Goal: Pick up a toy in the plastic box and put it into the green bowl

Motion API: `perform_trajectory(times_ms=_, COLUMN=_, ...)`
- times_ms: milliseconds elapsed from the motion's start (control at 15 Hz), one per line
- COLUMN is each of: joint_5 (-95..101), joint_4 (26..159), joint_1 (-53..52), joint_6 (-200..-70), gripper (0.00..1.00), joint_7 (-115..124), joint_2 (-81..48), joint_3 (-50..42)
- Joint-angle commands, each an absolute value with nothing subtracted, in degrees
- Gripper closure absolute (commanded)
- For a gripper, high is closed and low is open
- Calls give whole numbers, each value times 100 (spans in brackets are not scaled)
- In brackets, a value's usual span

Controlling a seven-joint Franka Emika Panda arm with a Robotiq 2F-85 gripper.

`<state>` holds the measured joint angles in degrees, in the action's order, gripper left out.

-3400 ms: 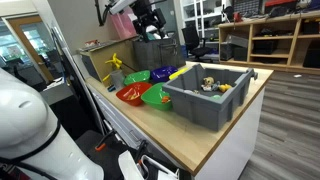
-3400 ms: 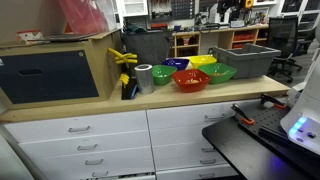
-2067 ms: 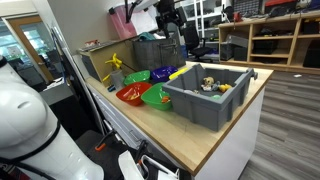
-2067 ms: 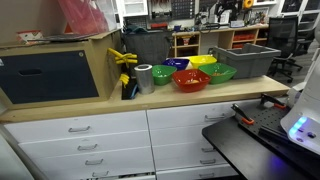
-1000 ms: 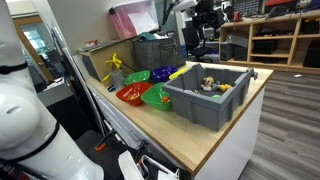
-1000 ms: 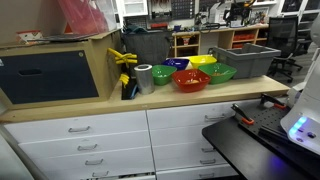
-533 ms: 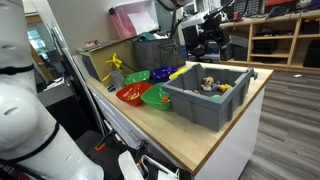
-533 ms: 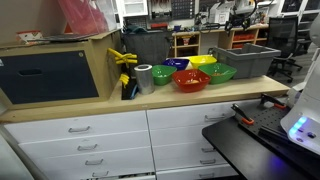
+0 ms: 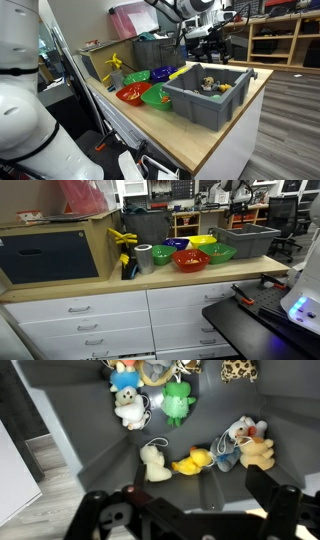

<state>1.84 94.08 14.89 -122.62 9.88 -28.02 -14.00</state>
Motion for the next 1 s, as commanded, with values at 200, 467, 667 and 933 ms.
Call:
perform_trajectory(times_ms=200, joint_5=118, joint_4=9398, joint_1=1512, joint_6=-12241, gripper=0, joint_7=1033, joint_2=-2874, joint_3=-1382)
perform_trajectory(times_ms=467, joint_5=-27, joint_4=9589, joint_1=1534, joint_6=-12480, gripper=0, joint_7=1083, joint_2=-3001, joint_3=-1362)
perform_trajectory(times_ms=667, joint_5=-160, joint_4=9643, joint_1=1551, joint_6=-12782, gripper=0, joint_7=1078, joint_2=-3120, joint_3=-1329)
perform_trajectory(times_ms=933, joint_5=-555, joint_4=9662, joint_1=1619, joint_6=-13155, gripper=0, joint_7=1088, joint_2=-3264, joint_3=-1270)
